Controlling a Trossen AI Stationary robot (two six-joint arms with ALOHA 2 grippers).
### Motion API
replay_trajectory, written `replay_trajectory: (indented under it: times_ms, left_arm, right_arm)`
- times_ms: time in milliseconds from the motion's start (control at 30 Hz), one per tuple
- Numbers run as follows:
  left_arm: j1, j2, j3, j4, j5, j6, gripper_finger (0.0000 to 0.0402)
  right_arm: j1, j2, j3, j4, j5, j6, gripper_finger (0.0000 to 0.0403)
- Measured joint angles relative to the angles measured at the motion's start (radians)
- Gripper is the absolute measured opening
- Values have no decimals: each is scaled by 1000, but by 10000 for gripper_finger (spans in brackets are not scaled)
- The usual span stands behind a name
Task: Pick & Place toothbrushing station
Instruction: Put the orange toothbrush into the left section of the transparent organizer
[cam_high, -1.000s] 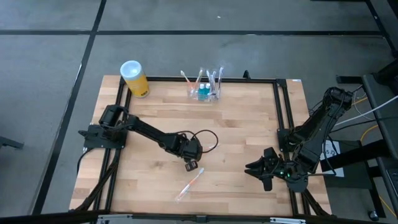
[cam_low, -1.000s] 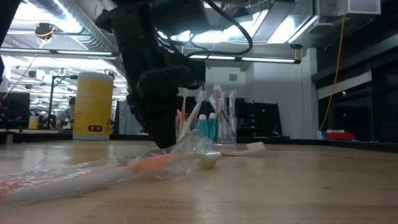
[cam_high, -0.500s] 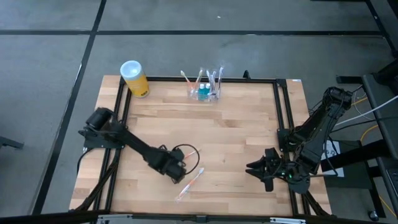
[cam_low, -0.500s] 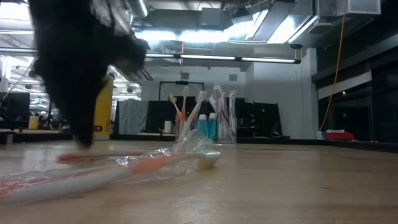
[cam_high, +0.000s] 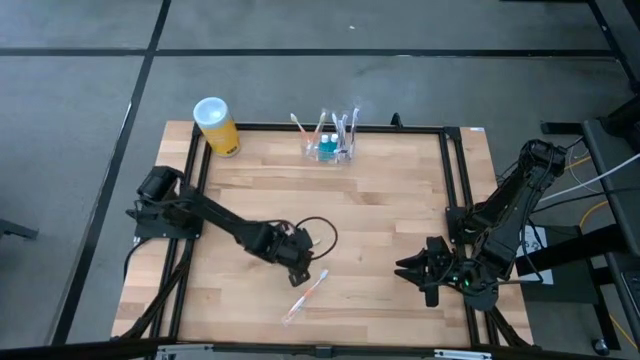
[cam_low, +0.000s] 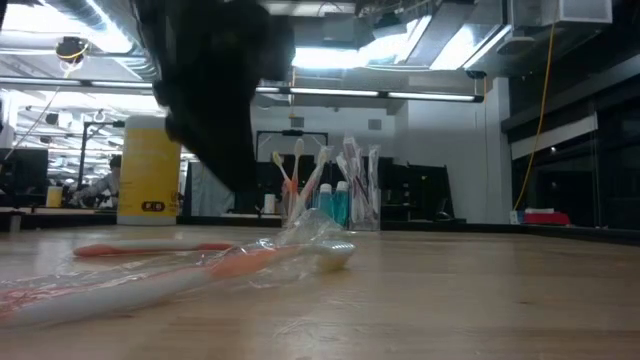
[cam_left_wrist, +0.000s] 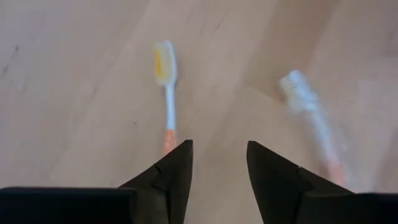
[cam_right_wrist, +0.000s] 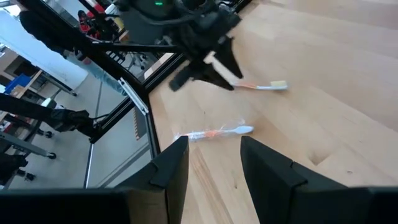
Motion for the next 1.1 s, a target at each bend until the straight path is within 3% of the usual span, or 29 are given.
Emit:
replay_trajectory:
  times_ms: [433, 633, 867, 967, 1100]
  left_arm:
    - [147, 99, 0, 102, 53, 148, 132]
    - [168, 137, 0, 122, 114, 168, 126]
    - [164, 145, 1, 125, 95, 159, 114]
    - [172, 145, 1, 123, 94, 137, 96]
    - [190, 145, 1, 116, 105, 113, 37]
  right_arm:
    - [0, 0, 0, -2, 0, 20, 149]
    - [2, -1, 0, 2, -1, 25, 149]
    - [30, -1, 0, 9, 31, 40, 148]
    - [39, -1, 0, 9, 56, 47, 148]
    - [45, -1, 0, 9, 78, 49, 148]
